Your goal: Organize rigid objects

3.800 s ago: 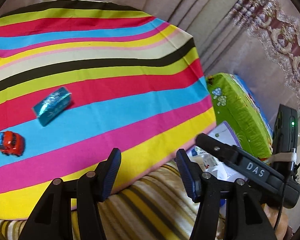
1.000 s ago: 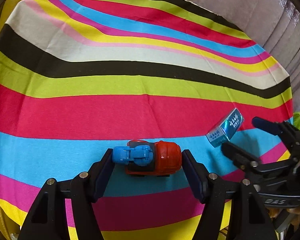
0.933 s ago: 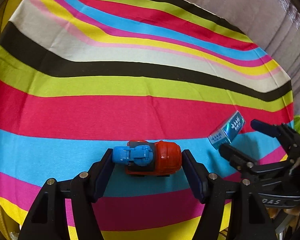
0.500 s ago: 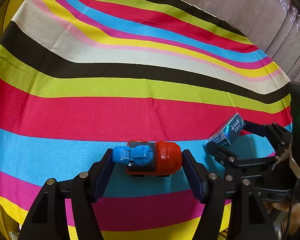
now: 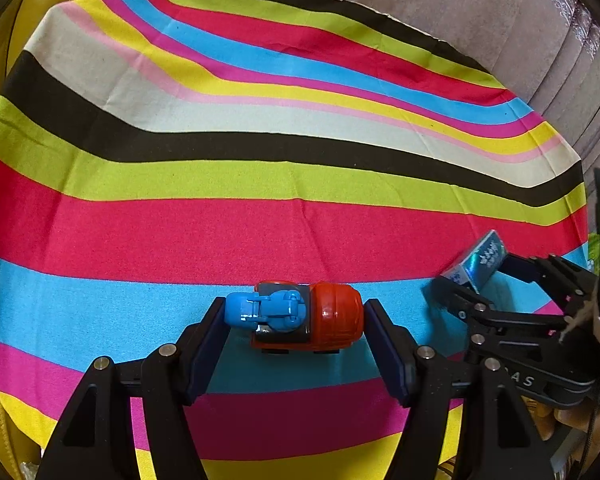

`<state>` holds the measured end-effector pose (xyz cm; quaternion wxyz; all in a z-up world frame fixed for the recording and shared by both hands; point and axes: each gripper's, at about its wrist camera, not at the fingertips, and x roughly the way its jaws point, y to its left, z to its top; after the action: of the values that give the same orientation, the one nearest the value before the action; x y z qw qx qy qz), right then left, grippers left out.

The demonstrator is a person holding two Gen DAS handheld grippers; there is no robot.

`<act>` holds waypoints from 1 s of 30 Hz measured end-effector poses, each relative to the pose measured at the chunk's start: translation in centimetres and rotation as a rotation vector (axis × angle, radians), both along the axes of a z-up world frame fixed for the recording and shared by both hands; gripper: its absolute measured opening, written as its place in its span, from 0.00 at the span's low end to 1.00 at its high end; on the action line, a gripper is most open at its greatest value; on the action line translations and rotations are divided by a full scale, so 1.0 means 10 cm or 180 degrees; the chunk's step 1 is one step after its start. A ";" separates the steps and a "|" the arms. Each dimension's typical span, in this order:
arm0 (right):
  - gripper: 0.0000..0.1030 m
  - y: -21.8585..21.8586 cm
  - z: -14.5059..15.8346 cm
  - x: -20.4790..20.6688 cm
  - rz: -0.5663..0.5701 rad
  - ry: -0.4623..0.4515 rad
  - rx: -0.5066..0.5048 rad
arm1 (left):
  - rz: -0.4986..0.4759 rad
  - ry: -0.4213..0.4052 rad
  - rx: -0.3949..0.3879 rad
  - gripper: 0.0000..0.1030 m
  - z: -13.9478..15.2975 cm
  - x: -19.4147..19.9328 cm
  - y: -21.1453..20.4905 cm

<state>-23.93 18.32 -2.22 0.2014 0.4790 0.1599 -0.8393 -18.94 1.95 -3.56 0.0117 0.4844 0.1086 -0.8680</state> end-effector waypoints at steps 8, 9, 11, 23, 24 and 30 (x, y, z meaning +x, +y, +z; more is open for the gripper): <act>0.74 0.12 0.18 0.18 -0.0190 0.0148 0.0052 | -0.0105 0.0101 0.0074 0.66 0.20 0.09 0.18; 0.74 0.16 0.22 0.22 -0.0235 0.0171 0.0063 | -0.0211 0.0136 0.0147 0.66 0.27 0.14 0.27; 0.74 0.32 0.32 0.32 -0.0324 0.0222 0.0065 | -0.0425 0.0194 0.0194 0.66 0.39 0.22 0.49; 0.74 2.38 0.84 1.52 -0.1708 0.0492 0.0103 | -0.2077 0.0160 0.0517 0.66 0.74 0.87 2.65; 0.74 2.54 0.87 1.63 -0.1836 0.0512 0.0118 | -0.2177 0.0149 0.0541 0.66 0.75 0.92 2.79; 0.90 3.25 0.94 2.15 -0.2392 0.0554 0.0175 | -0.2601 0.0003 0.0540 0.79 0.74 1.30 3.47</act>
<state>-2.48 50.77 7.18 -0.1474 0.4364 0.0121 -0.8875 -5.89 36.63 3.83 -0.3738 0.4864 -0.0215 -0.7894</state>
